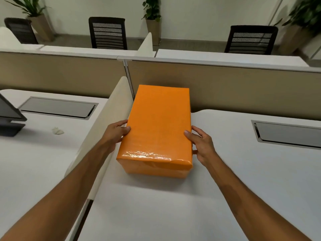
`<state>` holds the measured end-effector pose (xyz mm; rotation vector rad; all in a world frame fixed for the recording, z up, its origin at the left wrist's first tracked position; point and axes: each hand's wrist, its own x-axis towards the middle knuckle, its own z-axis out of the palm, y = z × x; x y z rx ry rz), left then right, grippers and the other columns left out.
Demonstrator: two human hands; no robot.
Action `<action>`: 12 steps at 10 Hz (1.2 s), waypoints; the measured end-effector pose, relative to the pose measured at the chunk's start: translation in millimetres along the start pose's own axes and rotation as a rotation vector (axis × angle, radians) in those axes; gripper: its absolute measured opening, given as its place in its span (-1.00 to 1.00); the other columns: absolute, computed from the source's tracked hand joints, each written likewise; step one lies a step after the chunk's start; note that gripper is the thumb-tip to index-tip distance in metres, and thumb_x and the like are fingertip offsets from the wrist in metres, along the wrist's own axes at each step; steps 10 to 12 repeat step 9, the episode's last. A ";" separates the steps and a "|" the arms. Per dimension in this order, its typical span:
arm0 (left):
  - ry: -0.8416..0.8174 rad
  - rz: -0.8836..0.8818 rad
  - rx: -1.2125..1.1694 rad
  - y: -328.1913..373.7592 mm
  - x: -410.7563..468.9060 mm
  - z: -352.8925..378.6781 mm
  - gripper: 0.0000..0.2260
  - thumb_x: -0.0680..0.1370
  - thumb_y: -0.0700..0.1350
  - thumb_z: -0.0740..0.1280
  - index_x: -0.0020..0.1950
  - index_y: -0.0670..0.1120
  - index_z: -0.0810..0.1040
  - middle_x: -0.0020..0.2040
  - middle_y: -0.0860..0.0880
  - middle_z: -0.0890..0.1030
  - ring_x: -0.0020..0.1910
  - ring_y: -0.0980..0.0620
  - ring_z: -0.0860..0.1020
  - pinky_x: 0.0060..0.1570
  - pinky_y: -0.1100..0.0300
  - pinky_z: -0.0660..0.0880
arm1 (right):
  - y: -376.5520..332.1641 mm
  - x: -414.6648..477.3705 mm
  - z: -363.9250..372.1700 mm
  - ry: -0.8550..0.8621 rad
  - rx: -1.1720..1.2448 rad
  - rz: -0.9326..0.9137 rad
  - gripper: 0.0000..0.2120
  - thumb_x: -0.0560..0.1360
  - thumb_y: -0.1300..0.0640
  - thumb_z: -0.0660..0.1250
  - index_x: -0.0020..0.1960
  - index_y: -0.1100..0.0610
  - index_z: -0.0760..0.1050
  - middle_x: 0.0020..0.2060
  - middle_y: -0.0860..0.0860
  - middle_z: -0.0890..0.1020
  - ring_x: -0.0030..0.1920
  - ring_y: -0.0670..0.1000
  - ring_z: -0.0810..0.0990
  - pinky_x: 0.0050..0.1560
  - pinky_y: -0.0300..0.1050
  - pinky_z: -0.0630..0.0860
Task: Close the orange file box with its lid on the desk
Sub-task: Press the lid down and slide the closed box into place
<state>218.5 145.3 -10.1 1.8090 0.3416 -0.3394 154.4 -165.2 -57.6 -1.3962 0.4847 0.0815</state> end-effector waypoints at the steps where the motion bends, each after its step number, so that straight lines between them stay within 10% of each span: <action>1: 0.003 -0.006 0.007 1.7 15.7 -7.1 -0.57 0.61 -0.11 0.30 0.50 -0.03 0.40 0.37 -0.12 0.52 0.21 -0.10 0.50 0.16 -0.03 0.44 | 1.5 10.0 12.1 0.016 -0.008 0.007 -0.35 0.42 -0.08 0.51 0.45 -0.04 0.39 0.25 0.01 0.60 0.18 0.14 0.60 0.11 0.34 0.57; 5: -0.020 0.005 0.098 12.4 27.4 -16.2 -0.54 0.63 -0.09 0.26 0.54 -0.03 0.32 0.40 -0.15 0.49 0.22 -0.12 0.50 0.19 -0.06 0.42 | -5.5 21.3 25.4 -0.023 -0.069 0.000 -0.46 0.40 -0.15 0.49 0.32 -0.16 0.41 0.13 -0.08 0.61 0.07 0.00 0.61 -0.22 -0.01 0.60; 7: 0.045 0.074 0.278 24.1 6.8 -4.0 -0.43 0.62 -0.01 0.28 0.59 -0.07 0.19 0.51 -0.18 0.36 0.41 -0.25 0.40 0.36 -0.21 0.35 | -22.8 15.9 18.9 0.061 -0.258 -0.028 -0.44 0.51 -0.12 0.41 0.44 -0.01 0.37 0.33 0.06 0.52 0.27 0.16 0.54 0.20 0.23 0.53; 12: 0.108 0.322 0.527 34.5 -26.5 26.0 -0.39 0.60 0.00 0.31 0.58 -0.13 0.19 0.53 -0.20 0.32 0.47 -0.24 0.33 0.39 -0.17 0.29 | -44.6 -12.8 -11.6 0.103 -0.429 -0.186 -0.54 0.55 -0.02 0.38 0.41 0.05 0.42 0.33 0.11 0.54 0.29 0.11 0.52 0.22 0.05 0.52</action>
